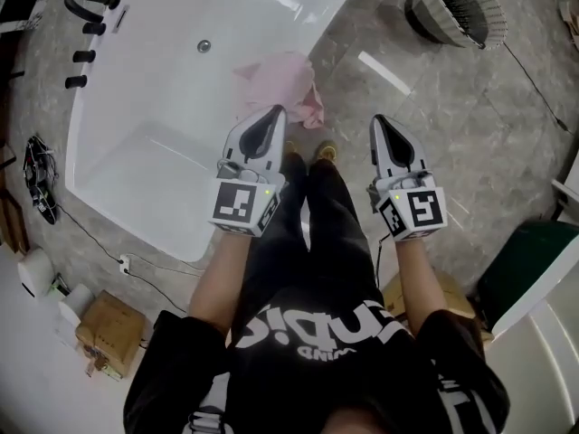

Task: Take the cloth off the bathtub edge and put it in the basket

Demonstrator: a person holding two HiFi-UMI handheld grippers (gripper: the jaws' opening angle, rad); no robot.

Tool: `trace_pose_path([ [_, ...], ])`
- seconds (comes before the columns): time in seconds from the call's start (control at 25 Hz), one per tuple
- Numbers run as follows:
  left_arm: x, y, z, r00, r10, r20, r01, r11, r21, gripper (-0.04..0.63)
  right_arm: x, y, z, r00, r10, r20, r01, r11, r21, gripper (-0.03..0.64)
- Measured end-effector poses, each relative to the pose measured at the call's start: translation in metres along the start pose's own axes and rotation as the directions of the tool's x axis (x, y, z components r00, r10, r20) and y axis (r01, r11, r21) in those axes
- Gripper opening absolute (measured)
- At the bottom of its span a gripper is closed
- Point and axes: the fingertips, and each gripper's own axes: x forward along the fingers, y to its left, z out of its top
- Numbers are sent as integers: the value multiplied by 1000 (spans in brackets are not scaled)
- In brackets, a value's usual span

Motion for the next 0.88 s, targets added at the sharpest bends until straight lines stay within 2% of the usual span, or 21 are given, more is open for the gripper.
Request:
trace_pose_path([
  [0.16,13,5,-26,1000,8,-28,-7,1000,4,15,11,-1,-21,999,21,-27,-21,1000,8,14],
  [0.32,15,11,-33,999,20,-48,-19,1000,10,18,16,6,-20,999,35,-20,-35,999,10,14],
  [0.36,15,11,-33,998,19,-52,-19,1000,11,38,16,8,-19,999,37,-19,-36,999,12,14],
  [0.56,18,13,-37,998,20,-63,-19,1000,16,276,17,15,-19,999,45,-18,-45,999,16,14],
  [0.6,17,14,-37,997,26,-67,-24,1000,20,304,16,16,-20,999,48,-20,-48,999,14,14],
  [0.76,18,16,-47,993,32,-113,-28,999,36,323,12,23,-20,998,60,-27,-59,998,16,14],
  [0.88,26,21,-68,982,29,-188,-16,997,71,333,10,27,-22,997,64,-32,-63,998,27,14],
])
